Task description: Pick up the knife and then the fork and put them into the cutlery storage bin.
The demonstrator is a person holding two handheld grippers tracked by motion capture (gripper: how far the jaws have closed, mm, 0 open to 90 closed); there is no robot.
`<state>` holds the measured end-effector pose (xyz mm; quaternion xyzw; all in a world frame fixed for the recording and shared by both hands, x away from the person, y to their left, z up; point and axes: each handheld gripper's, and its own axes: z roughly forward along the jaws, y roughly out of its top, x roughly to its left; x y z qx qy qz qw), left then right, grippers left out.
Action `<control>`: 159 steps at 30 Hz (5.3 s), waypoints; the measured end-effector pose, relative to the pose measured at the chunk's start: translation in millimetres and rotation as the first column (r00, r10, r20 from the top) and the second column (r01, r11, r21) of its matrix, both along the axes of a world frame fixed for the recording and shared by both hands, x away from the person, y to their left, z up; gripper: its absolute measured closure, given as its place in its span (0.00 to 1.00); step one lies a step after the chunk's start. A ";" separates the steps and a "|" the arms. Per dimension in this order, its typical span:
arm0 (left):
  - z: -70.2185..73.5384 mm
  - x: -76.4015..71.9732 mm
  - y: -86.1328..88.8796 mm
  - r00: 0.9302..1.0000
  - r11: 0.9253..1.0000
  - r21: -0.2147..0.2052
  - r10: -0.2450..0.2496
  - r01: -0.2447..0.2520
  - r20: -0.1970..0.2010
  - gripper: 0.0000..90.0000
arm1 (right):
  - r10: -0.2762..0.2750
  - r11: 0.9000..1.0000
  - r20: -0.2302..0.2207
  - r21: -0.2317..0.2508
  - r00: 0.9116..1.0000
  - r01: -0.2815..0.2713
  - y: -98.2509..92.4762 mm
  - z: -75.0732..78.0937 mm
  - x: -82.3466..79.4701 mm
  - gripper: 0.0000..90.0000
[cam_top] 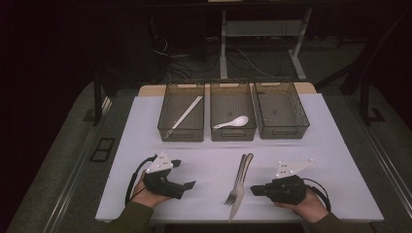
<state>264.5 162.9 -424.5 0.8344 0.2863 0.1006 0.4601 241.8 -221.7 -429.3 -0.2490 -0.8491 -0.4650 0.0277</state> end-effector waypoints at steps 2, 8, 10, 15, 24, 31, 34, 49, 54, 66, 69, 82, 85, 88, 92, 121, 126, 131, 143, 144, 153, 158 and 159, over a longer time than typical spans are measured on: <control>-0.3 0.2 0.1 1.000 1.000 0.003 -0.002 0.002 -0.002 0.11 | 0.010 1.000 -0.008 -0.015 1.000 -0.011 7.3 -3.4 -0.6 1.00; 0.1 -0.4 -0.7 1.000 1.000 0.009 -0.006 0.006 -0.002 0.11 | 0.060 0.997 -0.016 -0.055 0.998 -0.061 31.5 -13.8 -2.7 1.00; 0.1 -0.7 -1.2 1.000 1.000 0.009 -0.006 0.006 -0.001 0.11 | 0.071 0.996 -0.019 -0.057 0.997 -0.072 37.8 -16.2 -3.3 1.00; 0.0 -0.9 -1.3 1.000 1.000 0.009 -0.008 0.008 0.000 0.11 | 0.084 0.995 -0.021 -0.056 0.996 -0.085 47.1 -18.6 -3.9 1.00; 0.6 -0.9 -1.5 1.000 1.000 0.012 -0.011 0.011 0.004 0.11 | 0.091 0.994 -0.016 -0.063 0.996 -0.092 62.4 -24.0 -1.4 1.00; 1.2 -1.1 -0.9 1.000 1.000 0.011 -0.013 0.013 0.005 0.11 | 0.082 0.994 -0.004 -0.066 0.997 -0.083 69.8 -25.4 2.4 0.99; 0.9 -0.8 -1.0 1.000 1.000 0.009 -0.010 0.010 0.004 0.11 | 0.077 0.995 0.001 -0.071 0.997 -0.076 70.4 -25.8 2.6 1.00; 3.0 0.5 5.8 1.000 1.000 0.004 0.013 -0.013 0.014 0.11 | 0.066 0.993 0.021 -0.095 0.998 -0.064 93.1 -28.4 19.4 1.00; 4.5 1.0 9.8 0.999 1.000 -0.003 0.029 -0.029 0.018 0.11 | 0.065 0.993 0.030 -0.106 0.997 -0.061 105.4 -28.7 31.3 1.00; 5.6 1.6 13.5 0.998 0.999 -0.016 0.052 -0.052 0.020 0.11 | 0.046 0.988 0.042 -0.151 0.998 -0.040 132.4 -25.2 58.2 1.00; 6.1 1.7 14.8 0.998 0.998 -0.020 0.056 -0.056 0.023 0.11 | 0.039 0.985 0.048 -0.167 0.998 -0.030 139.3 -23.6 64.2 1.00; 6.5 1.7 15.8 0.998 0.998 -0.024 0.059 -0.059 0.024 0.11 | 0.013 0.987 0.058 -0.164 0.998 -0.003 138.4 -15.2 76.9 1.00; 6.2 2.4 15.6 0.998 0.998 -0.020 0.053 -0.052 0.029 0.11 | 0.010 0.988 0.065 -0.154 0.998 0.000 120.7 -7.8 71.2 1.00; 6.2 1.8 14.2 0.998 0.998 -0.018 0.054 -0.054 0.023 0.11 | 0.002 0.988 0.061 -0.153 0.998 0.007 99.3 -4.5 63.0 1.00; 5.4 1.6 12.0 0.999 0.999 -0.012 0.048 -0.048 0.023 0.11 | 0.002 0.988 0.063 -0.156 0.998 0.008 72.1 0.0 48.0 1.00; 5.3 1.1 9.8 0.999 0.999 -0.004 0.046 -0.046 0.024 0.11 | 0.021 0.984 0.033 -0.180 0.999 -0.014 43.0 -23.1 20.7 1.00; 5.7 1.0 9.9 0.999 0.999 -0.006 0.047 -0.046 0.024 0.11 | 0.013 0.984 0.042 -0.177 0.999 -0.005 52.3 -23.9 25.2 1.00; 5.9 0.9 9.8 0.999 0.999 -0.005 0.044 -0.044 0.026 0.11 | 0.010 0.986 0.046 -0.164 0.999 -0.002 62.0 -24.9 32.3 1.00; 6.5 0.7 10.5 0.998 0.999 -0.005 0.047 -0.047 0.029 0.11 | -0.011 0.989 0.054 -0.143 0.998 0.019 88.0 -27.0 49.1 1.00; 6.6 0.7 10.6 0.998 0.999 -0.005 0.046 -0.046 0.029 0.11 | -0.012 0.990 0.055 -0.140 0.998 0.020 89.7 -27.3 50.1 1.00; 6.4 0.7 9.9 0.999 0.999 -0.004 0.041 -0.041 0.028 0.11 | -0.009 0.991 0.048 -0.132 0.999 0.015 91.6 -27.8 52.6 1.00; 6.2 0.5 8.4 0.999 1.000 -0.005 0.030 -0.029 0.029 0.11 | 0.003 0.992 0.044 -0.124 0.999 0.002 87.1 -23.7 53.0 0.94; 6.2 0.5 8.2 0.999 1.000 -0.003 0.026 -0.026 0.028 0.11 | 0.007 0.993 0.043 -0.119 0.999 -0.002 84.8 -21.5 53.4 0.91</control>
